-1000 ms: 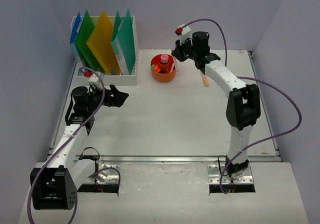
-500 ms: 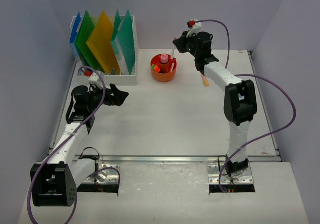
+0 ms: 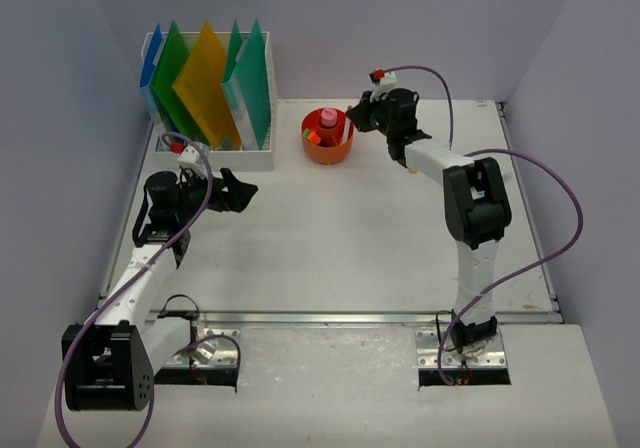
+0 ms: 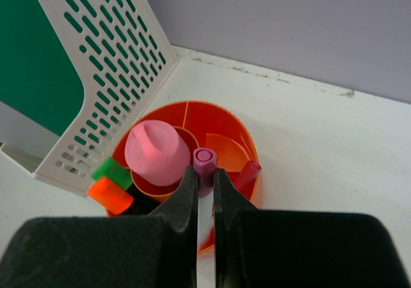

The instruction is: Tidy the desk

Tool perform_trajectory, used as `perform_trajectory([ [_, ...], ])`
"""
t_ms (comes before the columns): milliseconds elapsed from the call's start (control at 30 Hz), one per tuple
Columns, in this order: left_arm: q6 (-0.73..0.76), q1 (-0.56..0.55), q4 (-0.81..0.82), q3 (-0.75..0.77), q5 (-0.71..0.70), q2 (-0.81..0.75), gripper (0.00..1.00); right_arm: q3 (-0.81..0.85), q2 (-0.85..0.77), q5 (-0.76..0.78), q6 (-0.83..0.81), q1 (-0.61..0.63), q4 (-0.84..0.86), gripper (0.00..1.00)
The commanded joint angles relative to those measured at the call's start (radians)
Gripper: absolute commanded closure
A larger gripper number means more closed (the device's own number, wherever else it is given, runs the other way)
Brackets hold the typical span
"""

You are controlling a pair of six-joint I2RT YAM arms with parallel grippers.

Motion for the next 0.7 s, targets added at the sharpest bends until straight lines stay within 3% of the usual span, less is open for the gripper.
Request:
perform_trajectory([
  [0,0.018,0.005,0.047,0.005,-0.001,-0.005,0.0,-0.055,-0.042,-0.011,0.012,0.004,0.04,1.0],
  [400,0.026,0.004,0.039,0.01,0.0,-0.01,0.0,-0.107,-0.086,-0.06,0.162,0.049,-0.071,0.98],
  [433,0.027,0.005,0.036,0.009,0.0,-0.011,0.0,-0.106,-0.088,-0.068,0.167,0.054,-0.082,0.93],
  [467,0.028,0.005,0.034,0.007,0.0,-0.012,0.0,-0.107,-0.092,-0.069,0.179,0.059,-0.095,0.76],
  [533,0.03,0.005,0.035,0.006,0.001,-0.014,0.0,-0.108,-0.107,-0.07,0.193,0.064,-0.121,0.53],
  [600,0.03,0.004,0.037,0.004,0.003,-0.013,0.0,-0.115,-0.123,-0.069,0.197,0.073,-0.144,0.38],
  [667,0.029,0.005,0.04,0.001,0.005,-0.012,0.0,-0.119,-0.139,-0.067,0.199,0.076,-0.151,0.35],
])
